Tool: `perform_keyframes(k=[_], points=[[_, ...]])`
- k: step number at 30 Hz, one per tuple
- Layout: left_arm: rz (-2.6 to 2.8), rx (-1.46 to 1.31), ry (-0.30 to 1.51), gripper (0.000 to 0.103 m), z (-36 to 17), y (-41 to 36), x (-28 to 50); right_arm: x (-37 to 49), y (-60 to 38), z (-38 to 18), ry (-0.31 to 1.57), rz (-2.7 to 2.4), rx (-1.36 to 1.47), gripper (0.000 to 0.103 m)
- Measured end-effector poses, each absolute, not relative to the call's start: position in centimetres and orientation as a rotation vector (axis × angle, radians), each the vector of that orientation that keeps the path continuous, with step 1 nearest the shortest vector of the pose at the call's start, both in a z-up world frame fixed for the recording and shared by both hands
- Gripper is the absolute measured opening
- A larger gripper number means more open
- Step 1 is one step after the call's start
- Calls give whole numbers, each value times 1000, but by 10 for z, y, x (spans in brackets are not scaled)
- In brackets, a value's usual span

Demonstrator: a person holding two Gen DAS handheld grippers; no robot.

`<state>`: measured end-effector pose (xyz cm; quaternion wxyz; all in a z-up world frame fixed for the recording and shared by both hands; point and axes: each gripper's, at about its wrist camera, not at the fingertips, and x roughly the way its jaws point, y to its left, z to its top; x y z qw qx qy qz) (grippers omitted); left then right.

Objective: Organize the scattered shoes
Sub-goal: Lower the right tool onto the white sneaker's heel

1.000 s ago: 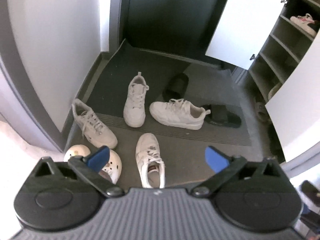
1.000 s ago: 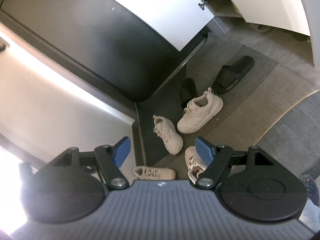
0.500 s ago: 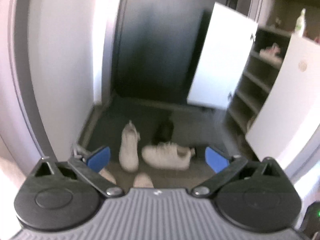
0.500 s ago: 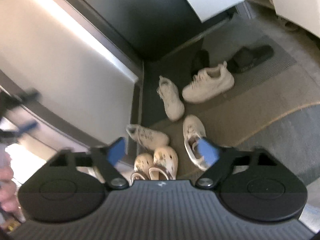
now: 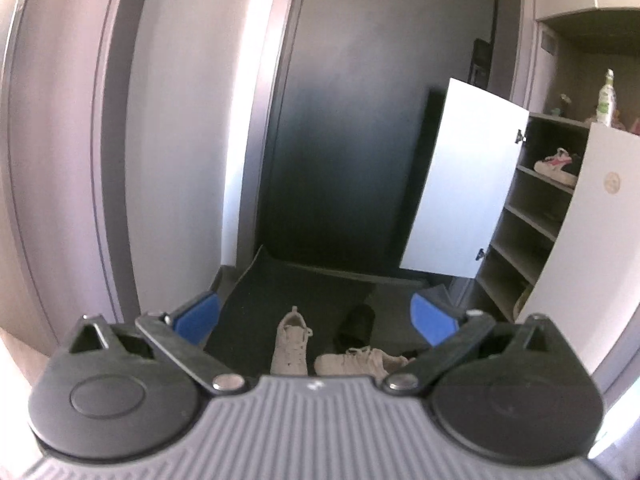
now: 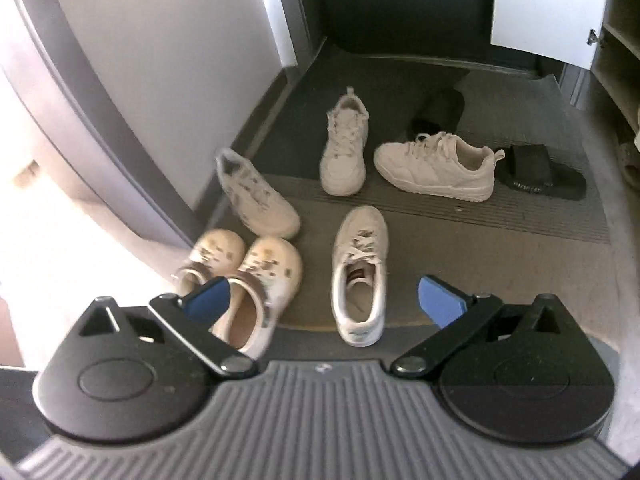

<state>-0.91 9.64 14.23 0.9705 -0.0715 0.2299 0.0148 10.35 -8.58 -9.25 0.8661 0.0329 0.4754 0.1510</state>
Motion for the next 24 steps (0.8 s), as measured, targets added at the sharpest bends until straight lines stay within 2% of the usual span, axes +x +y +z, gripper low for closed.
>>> perform_keyframes(k=[3, 5, 6, 7, 10, 16, 19, 24], points=[[50, -154, 470, 103, 136, 106, -8, 137, -76, -125, 979, 290, 15, 98], [60, -163, 483, 103, 132, 112, -7, 151, -79, -157, 1010, 249, 4, 88], [62, -167, 490, 103, 131, 115, -6, 158, -80, -173, 1025, 229, -1, 73], [57, -175, 502, 103, 129, 118, -5, 165, -82, -189, 1040, 208, -5, 68], [34, -207, 528, 103, 127, 129, 0, 178, -90, -237, 1119, 210, 82, 67], [38, -279, 591, 103, 112, 143, 19, 200, -81, -312, 1145, 249, 80, 66], [41, -319, 708, 103, 91, 141, 41, 207, -79, -345, 1156, 251, 85, 65], [19, -447, 826, 103, 64, 148, 60, 214, -70, -383, 1172, 271, 59, 57]])
